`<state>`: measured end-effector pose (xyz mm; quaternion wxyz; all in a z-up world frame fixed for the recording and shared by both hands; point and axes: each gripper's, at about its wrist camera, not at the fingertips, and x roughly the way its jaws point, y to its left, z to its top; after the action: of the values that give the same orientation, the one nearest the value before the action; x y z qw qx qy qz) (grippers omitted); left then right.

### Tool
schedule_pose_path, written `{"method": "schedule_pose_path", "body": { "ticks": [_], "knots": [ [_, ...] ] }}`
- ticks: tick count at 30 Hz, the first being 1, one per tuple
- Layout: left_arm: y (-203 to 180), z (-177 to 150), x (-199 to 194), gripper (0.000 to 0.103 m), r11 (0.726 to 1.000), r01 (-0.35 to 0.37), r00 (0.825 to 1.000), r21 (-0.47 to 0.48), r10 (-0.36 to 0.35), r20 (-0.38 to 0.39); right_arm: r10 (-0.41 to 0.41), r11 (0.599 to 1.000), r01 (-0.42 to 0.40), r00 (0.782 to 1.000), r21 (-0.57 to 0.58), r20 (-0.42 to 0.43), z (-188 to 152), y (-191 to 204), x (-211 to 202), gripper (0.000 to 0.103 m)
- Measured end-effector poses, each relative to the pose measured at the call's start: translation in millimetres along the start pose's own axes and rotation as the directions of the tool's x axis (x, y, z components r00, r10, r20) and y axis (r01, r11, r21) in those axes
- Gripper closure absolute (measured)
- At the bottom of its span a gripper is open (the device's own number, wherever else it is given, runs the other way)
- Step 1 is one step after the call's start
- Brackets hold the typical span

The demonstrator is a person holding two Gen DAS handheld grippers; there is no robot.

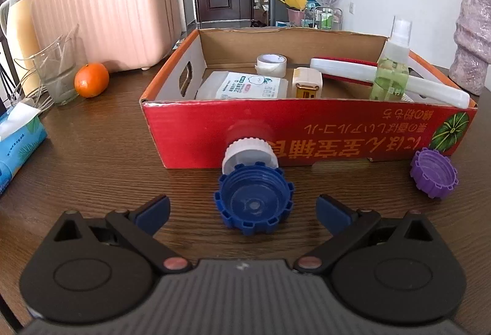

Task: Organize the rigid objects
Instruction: 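Close the left tool on the blue cap while the right tool holds the white lid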

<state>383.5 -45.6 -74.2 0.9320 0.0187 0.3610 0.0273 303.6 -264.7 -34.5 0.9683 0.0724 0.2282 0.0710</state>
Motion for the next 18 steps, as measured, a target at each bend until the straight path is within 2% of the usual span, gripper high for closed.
{"method": "schedule_pose_path", "body": {
  "ticks": [4,6,8,10,13,16,18],
  "knots": [
    [-0.4,-0.3,0.9,0.004,1.0,0.004,1.0,0.007,-0.004,0.003,0.0,1.0,0.0,1.0,-0.008,-0.002,-1.0,1.7,-0.1,0.065],
    [-1.3,-0.7,0.5,0.012,1.0,0.003,1.0,0.014,-0.003,0.008,0.002,1.0,-0.002,1.0,-0.011,-0.003,-1.7,2.6,-0.2,0.065],
    [-1.4,-1.1,1.0,0.027,1.0,0.011,1.0,0.018,-0.011,0.006,0.003,1.0,-0.003,1.0,-0.015,-0.005,-2.4,3.7,0.2,0.065],
    [-1.1,-1.2,0.4,0.033,1.0,0.021,1.0,0.017,-0.021,0.009,0.003,1.0,-0.003,1.0,-0.018,-0.008,-3.3,4.7,0.8,0.065],
    [-2.4,-1.9,0.1,0.035,1.0,0.017,1.0,0.026,-0.017,0.014,-0.001,1.0,0.001,1.0,-0.022,-0.016,-4.6,5.5,3.2,0.065],
    [-1.4,-2.3,-1.3,0.047,0.999,0.022,1.0,0.025,-0.023,0.02,-0.007,1.0,0.006,1.0,-0.027,-0.031,-6.6,5.8,7.3,0.065],
    [0.3,-3.1,-2.4,0.048,1.0,0.014,1.0,0.021,-0.014,0.023,-0.014,0.999,0.013,0.999,-0.033,-0.038,-8.7,6.7,9.1,0.065]
  ]
}}
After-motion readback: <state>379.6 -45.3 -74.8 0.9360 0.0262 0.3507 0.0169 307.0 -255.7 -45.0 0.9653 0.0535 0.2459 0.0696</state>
